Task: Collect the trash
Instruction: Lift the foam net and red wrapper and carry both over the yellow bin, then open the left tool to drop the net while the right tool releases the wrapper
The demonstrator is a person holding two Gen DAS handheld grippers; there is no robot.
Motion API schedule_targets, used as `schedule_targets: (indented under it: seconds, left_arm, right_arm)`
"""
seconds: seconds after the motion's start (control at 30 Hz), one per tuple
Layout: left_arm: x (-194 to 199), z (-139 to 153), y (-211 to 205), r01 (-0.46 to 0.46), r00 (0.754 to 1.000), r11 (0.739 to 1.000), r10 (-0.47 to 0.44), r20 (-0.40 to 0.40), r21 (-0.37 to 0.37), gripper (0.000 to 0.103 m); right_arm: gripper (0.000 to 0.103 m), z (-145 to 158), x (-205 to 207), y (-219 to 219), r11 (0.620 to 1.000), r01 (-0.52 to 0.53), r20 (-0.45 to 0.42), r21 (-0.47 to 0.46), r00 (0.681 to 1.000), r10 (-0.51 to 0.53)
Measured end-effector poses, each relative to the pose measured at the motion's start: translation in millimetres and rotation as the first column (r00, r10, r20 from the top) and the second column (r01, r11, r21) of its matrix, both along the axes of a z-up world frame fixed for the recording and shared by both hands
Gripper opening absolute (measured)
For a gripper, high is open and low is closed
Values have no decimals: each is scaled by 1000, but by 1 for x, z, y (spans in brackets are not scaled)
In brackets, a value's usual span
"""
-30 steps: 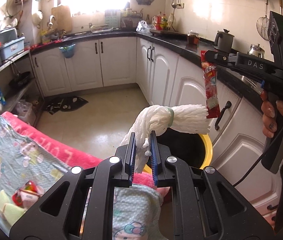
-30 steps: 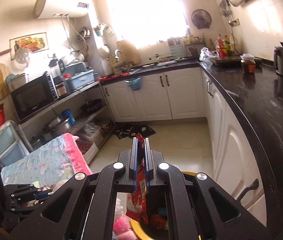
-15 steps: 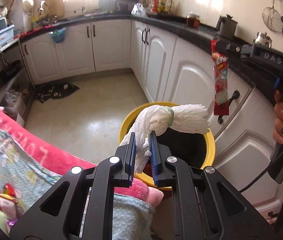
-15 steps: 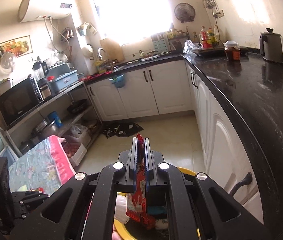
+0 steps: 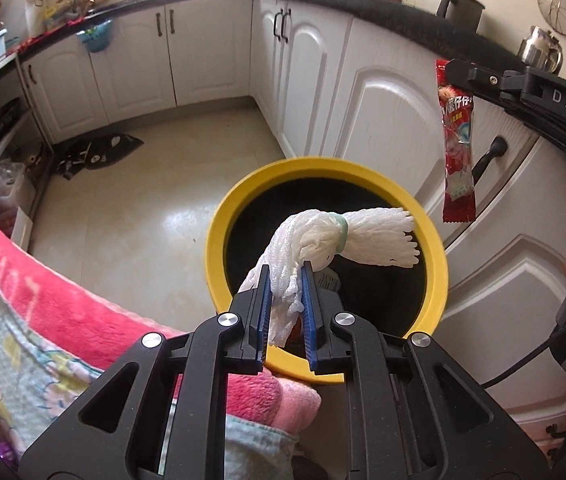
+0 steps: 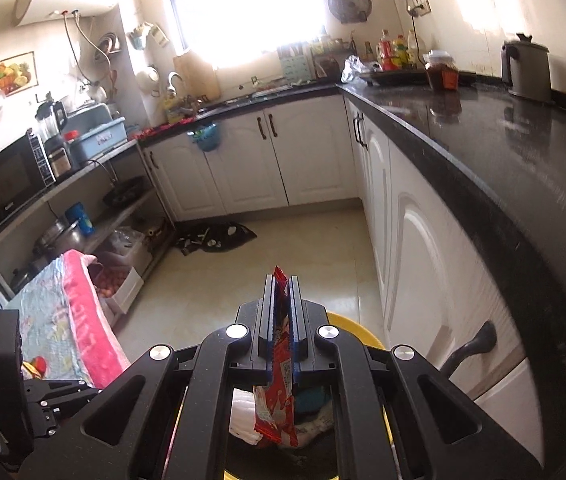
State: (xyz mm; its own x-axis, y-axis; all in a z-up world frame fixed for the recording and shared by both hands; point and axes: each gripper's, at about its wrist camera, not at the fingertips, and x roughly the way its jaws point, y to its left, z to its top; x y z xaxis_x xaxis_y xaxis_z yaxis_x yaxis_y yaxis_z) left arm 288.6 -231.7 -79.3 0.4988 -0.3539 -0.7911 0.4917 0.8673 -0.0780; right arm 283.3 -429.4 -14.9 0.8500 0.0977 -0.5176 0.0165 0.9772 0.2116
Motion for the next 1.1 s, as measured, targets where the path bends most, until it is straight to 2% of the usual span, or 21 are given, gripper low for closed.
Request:
schedule_targets:
  seconds: [0.2,0.33,0.37,0.4,0.43,0.5,0.57,0.6,0.67,0.83,0.97,1.03,1.1]
  left_arm:
    - [3,-14,0,-3,1000,1000,3,-27,0,11]
    - [5,-17,3,-17,999,1000,17,-27,-9,20]
    - [5,-17,5,-23,999,1000,22,-29,-16,21]
    - [5,-17,7,-30,999,999,30,-30,-21,25]
    - [6,-17,8,-39,999,999,39,-27,-20,31]
    - [5,-16,14,-55,998,998,55,-25,-24,37]
    - [3,-14,19,-66,998,998,66,-16,-24,42]
    - [4,-12,20,-71,997,997,71,-10,-21,48]
    - [2,-7,25,-83,997,996,83,0,-34,51]
    - [-7,7,43,-120,992,991,123,36,-61,72]
    - [-12,20,58,-153,986,984,158,51,-88,77]
    - [-16,26,65,-173,981,981,179,68,-93,92]
    - [-20,31,72,-185,979,976,194,68,-113,92]
  right_arm:
    - [9,-22,11,6,1000,-3,-46,-19,999,3]
    - [10,-34,16,9,1000,-5,-78,-30,997,3]
    - [13,-36,17,10,1000,-6,-86,-31,996,3]
    - [20,-38,18,9,1000,-6,-91,-29,996,3]
    - [23,-40,17,9,1000,-3,-95,-28,996,1]
    - [29,-41,17,8,1000,0,-97,-24,995,-2]
    - [33,-42,17,7,1000,7,-102,-25,995,-9]
    - [34,-42,16,8,1000,11,-106,-30,994,-14]
    - [36,-41,13,10,999,11,-102,-31,995,-14]
    - [51,-33,3,19,998,2,-77,-57,997,-6]
    - [60,-26,-4,28,997,-6,-66,-75,998,1]
    - [64,-22,-9,31,996,-2,-52,-87,999,-2]
    - [66,-18,-14,34,996,-2,-41,-90,999,-1]
